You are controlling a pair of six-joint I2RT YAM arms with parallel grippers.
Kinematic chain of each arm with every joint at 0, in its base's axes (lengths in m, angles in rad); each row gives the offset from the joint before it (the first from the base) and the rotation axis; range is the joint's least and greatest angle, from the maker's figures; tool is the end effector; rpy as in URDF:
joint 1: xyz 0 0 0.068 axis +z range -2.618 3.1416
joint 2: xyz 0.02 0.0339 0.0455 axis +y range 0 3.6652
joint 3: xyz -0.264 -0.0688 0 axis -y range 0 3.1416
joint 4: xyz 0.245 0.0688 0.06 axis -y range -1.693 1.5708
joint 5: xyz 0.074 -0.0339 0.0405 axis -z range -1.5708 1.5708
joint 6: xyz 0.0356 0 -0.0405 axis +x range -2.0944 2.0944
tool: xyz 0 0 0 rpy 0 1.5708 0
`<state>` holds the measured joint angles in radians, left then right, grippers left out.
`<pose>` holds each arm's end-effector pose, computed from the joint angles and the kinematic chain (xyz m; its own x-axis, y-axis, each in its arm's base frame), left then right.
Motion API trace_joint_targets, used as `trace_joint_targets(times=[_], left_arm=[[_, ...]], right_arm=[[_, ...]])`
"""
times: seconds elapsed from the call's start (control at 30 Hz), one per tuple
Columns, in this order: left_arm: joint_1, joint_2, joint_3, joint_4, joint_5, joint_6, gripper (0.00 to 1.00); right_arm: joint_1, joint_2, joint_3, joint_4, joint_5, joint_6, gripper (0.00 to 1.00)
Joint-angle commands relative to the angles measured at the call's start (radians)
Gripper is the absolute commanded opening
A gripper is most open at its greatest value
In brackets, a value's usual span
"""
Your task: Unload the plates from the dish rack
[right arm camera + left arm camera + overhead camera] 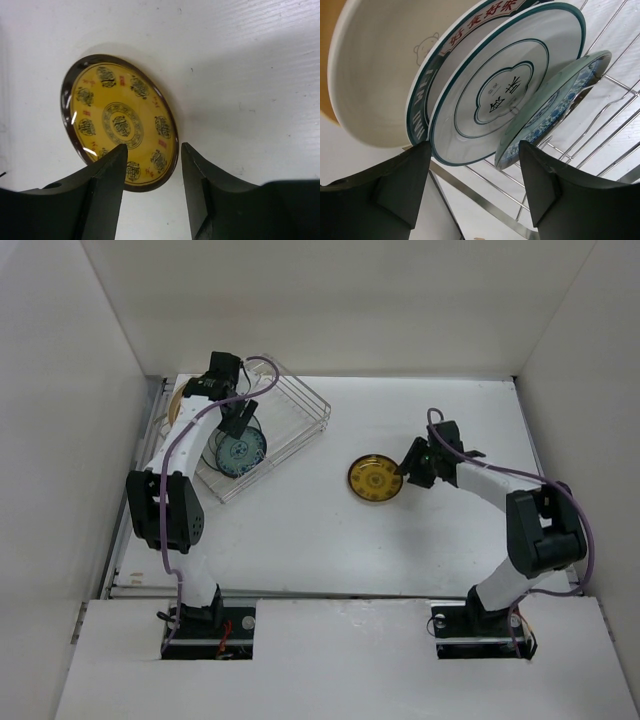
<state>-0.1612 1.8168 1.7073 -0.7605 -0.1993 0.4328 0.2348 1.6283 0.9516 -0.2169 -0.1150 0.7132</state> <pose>0.4005 -0.0580 0.3192 -0.6717 0.5257 -0.5219 0.3448 0.8454 0.4078 0.3222 0.0813 0.1852 -0.7702 0.4840 -0.4154 0.2682 0.8366 0.4776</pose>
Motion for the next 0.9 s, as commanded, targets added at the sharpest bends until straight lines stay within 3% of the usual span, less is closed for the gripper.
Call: trace_joint_targets(times=[0.0,0.07,0.2,0.37,0.63,0.77,0.87], left_arm=[[0.003,-0.017,-0.023,-0.017,0.032,0.007,0.66],[0.003,-0.017,-0.012,-0.03,0.043,-0.005,0.66],[0.003,-0.079,-0.023,-0.019,0.043,-0.014,0.84],[-0.015,-0.149,-0.032,0.052,-0.041,-0.014,0.98],[-0.072,-0.237,-0.129,0.104,-0.056,0.027,0.99],[-0.072,-0.225,-0.129,0.006,0.108,0.047,0.8],[-0.072,-0.171,-0.129,0.006,0.091,0.047,0.6]], right_arm=[[-0.006,-0.073,-0.008,0.001,0.031,-0.029,0.53],[-0.006,-0.111,-0.008,-0.019,0.04,-0.029,0.54],[-0.006,-0.18,-0.019,-0.019,0.04,-0.038,0.54],[-0.006,-0.208,-0.01,-0.019,0.018,-0.061,0.56],[-0.006,-0.209,-0.01,-0.061,0.0,-0.092,0.57],[-0.006,-0.22,-0.01,-0.061,-0.018,-0.101,0.57],[-0.006,-0.22,-0.01,-0.061,-0.018,-0.101,0.57]])
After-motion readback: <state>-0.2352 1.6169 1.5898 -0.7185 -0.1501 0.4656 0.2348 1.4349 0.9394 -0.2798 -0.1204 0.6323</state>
